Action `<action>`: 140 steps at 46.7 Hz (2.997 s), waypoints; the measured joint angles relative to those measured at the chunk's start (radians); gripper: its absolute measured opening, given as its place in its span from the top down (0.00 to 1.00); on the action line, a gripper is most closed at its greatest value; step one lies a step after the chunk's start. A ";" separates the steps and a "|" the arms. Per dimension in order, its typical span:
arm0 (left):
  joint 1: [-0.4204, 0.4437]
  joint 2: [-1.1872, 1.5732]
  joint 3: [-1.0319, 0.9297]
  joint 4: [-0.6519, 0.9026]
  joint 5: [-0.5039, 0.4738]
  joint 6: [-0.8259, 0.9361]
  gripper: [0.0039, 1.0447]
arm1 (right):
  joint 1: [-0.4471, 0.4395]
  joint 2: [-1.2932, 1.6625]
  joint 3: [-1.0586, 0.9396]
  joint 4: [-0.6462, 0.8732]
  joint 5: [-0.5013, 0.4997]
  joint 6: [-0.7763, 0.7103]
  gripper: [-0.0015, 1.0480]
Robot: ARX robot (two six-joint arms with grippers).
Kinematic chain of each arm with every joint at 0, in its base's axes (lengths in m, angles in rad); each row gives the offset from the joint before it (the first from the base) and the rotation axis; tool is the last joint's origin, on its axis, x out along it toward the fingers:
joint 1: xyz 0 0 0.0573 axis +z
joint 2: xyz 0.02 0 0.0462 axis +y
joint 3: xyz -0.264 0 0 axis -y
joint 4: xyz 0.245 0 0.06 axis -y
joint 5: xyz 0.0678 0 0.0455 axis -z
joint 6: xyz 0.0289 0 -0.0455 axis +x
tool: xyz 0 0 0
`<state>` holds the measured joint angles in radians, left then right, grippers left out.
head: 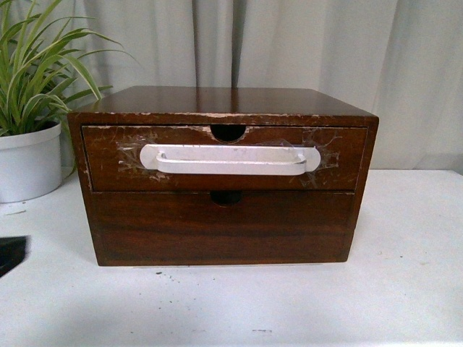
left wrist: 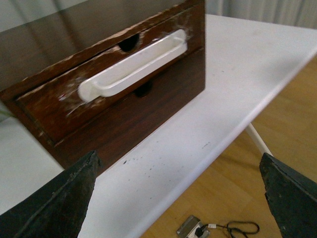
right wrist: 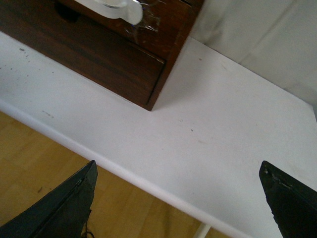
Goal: Open drawer
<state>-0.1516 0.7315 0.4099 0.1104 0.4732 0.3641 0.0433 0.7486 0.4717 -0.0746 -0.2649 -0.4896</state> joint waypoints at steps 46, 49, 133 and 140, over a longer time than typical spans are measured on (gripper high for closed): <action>-0.188 0.895 0.806 -0.375 -0.154 0.758 0.06 | 0.262 0.589 0.531 -0.227 0.045 -0.435 0.09; -0.178 0.915 0.830 -0.397 -0.176 0.789 0.06 | 0.260 0.589 0.531 -0.226 0.037 -0.439 0.09; -0.114 0.930 0.888 -0.758 -0.143 1.061 0.06 | 0.356 0.960 0.865 -0.504 -0.133 -0.504 0.09; -0.121 0.862 0.827 -0.785 -0.141 1.097 0.06 | 0.381 0.889 0.790 -0.514 -0.145 -0.525 0.09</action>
<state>-0.2729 1.5936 1.2369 -0.6743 0.3321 1.4612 0.4244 1.6375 1.2621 -0.5888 -0.4095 -1.0145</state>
